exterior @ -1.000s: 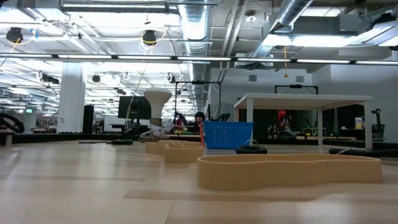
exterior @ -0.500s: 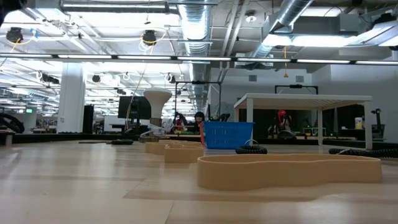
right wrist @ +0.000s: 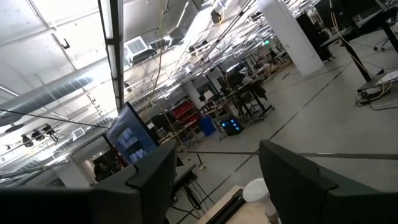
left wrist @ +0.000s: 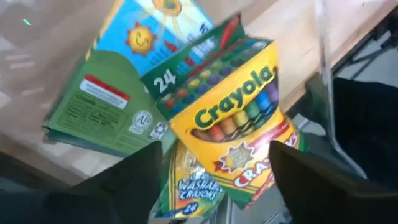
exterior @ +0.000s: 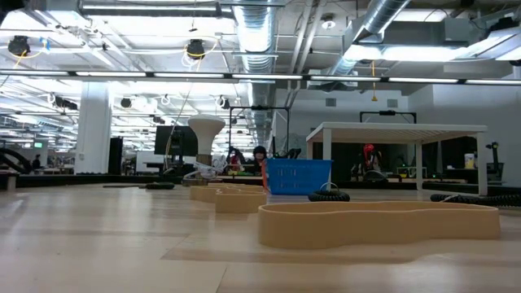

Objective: Pick & Place Office Desk Supplies
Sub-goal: Put the box of crayons into the transparent bin

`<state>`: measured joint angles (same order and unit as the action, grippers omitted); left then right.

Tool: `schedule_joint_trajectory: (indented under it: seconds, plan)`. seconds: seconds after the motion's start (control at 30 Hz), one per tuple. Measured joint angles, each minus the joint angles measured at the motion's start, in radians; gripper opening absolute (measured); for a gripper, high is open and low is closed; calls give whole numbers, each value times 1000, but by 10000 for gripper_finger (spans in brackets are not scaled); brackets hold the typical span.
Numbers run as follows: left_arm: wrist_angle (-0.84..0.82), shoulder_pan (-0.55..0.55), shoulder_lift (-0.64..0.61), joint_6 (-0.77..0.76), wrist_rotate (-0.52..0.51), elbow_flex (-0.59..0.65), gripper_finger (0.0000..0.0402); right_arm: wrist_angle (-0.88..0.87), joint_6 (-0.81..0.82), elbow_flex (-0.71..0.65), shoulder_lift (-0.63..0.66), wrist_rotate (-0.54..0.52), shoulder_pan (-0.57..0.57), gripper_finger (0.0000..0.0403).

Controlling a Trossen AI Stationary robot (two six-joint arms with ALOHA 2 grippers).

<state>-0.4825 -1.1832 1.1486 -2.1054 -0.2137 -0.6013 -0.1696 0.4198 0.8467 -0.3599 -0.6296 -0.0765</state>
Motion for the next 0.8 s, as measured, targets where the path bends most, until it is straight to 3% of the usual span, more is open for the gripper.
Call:
schedule_joint_trajectory:
  seconds: [0.3,0.47,0.63,0.8]
  plan:
    - [4,26,90,39,-6,-49,175,-12,0,0,0,0,0,224]
    - [27,65,117,20,-24,-63,164,-18,0,0,0,0,0,224]
    - [24,84,141,25,56,-64,164,-21,0,0,0,0,0,224]
    - [-45,69,86,30,34,-81,157,-27,0,0,0,0,0,224]
